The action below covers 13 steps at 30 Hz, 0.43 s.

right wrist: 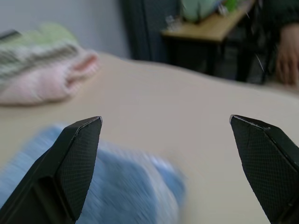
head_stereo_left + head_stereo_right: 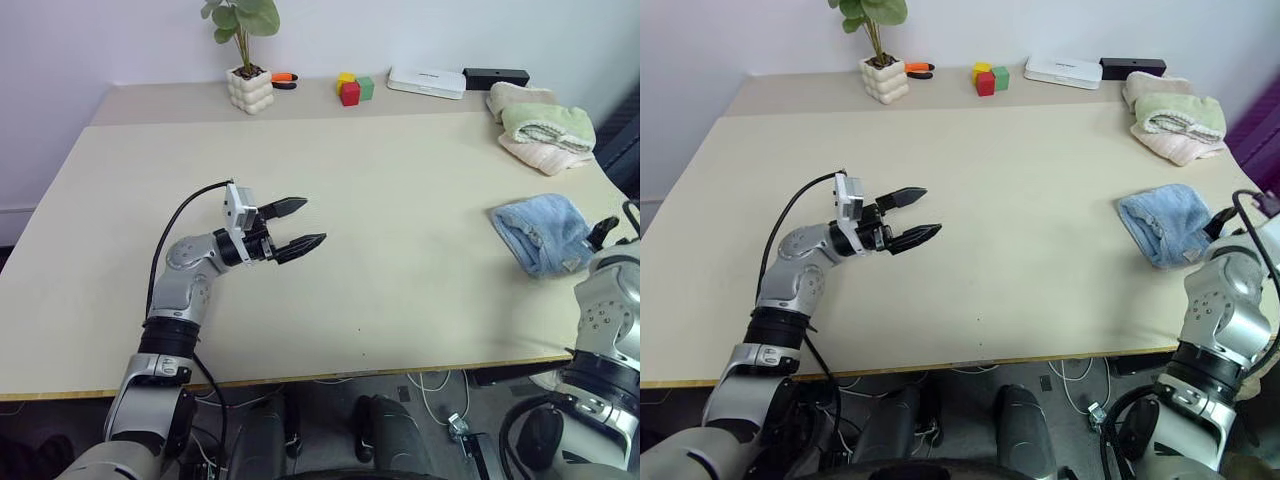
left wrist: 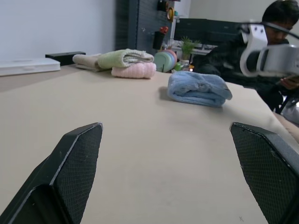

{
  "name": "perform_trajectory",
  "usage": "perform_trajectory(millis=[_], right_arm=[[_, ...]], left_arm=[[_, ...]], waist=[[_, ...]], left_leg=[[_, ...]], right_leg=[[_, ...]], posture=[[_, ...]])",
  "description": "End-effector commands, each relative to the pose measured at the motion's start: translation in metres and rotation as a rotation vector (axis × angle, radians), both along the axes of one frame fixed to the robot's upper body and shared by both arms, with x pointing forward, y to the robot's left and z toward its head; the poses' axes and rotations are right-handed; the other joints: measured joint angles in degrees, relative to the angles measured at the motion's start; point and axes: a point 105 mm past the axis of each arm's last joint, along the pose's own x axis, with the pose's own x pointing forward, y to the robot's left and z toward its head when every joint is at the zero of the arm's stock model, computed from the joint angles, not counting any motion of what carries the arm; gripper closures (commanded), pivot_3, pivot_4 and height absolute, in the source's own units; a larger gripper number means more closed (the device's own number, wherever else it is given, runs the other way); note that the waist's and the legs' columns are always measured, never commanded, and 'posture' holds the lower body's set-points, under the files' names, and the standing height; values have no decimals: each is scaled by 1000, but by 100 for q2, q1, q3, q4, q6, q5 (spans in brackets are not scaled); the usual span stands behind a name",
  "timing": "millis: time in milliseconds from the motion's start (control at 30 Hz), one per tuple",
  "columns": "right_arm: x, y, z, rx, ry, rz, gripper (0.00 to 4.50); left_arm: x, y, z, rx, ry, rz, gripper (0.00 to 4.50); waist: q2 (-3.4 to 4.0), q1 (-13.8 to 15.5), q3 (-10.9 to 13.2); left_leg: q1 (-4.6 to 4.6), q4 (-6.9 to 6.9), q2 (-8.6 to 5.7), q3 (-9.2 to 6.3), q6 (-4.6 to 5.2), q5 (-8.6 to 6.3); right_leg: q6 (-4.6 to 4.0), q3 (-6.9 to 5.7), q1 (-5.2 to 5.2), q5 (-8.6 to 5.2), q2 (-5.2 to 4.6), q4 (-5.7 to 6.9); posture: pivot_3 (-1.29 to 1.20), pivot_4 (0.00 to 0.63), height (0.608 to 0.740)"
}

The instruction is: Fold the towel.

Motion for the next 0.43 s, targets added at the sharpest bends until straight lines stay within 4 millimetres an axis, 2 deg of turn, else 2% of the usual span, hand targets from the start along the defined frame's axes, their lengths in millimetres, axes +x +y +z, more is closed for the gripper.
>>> perform_trajectory(millis=[33,133,167,233,300,367,433], right_arm=[[32,81,46,-297,-97,475,44],[29,148,38,-420,-91,906,44],[20,169,32,-439,-91,1067,44],[0,198,20,-471,-72,1316,44],[-27,220,8,-487,-34,1562,44],[-50,229,-7,-482,29,1741,44],[-53,228,-14,-474,60,1782,44]], left_arm=[[3,13,10,8,-52,49,0],[4,18,10,17,-61,75,0],[4,21,11,14,-65,88,0],[3,24,12,14,-67,107,0],[-1,29,10,33,-66,123,0],[-6,35,6,59,-60,135,0],[-10,43,6,79,-54,157,0]], waist=[[1,-23,0],[0,-1,0],[-1,37,0],[-2,92,1],[-2,130,1],[-2,135,1],[-4,134,1]], left_leg=[[3,-1,1,0,16,-9],[3,-7,5,-3,16,-10],[3,-8,5,-4,17,-10],[0,-4,5,-6,16,-10],[-4,4,6,-9,23,-14],[-6,14,5,-9,40,-24],[-6,19,6,-11,43,-27]], right_leg=[[0,0,1,0,2,1],[-3,-1,0,-3,4,0],[-4,-3,1,-3,4,-1],[-3,-5,4,-3,1,-3],[-2,-9,9,-3,-9,-4],[-1,-8,13,-2,-14,-10],[-2,-8,15,-2,-15,-16]], posture=[[0,150,740],[0,150,740],[0,150,740],[0,150,740],[0,150,740],[0,150,740],[0,150,740]])
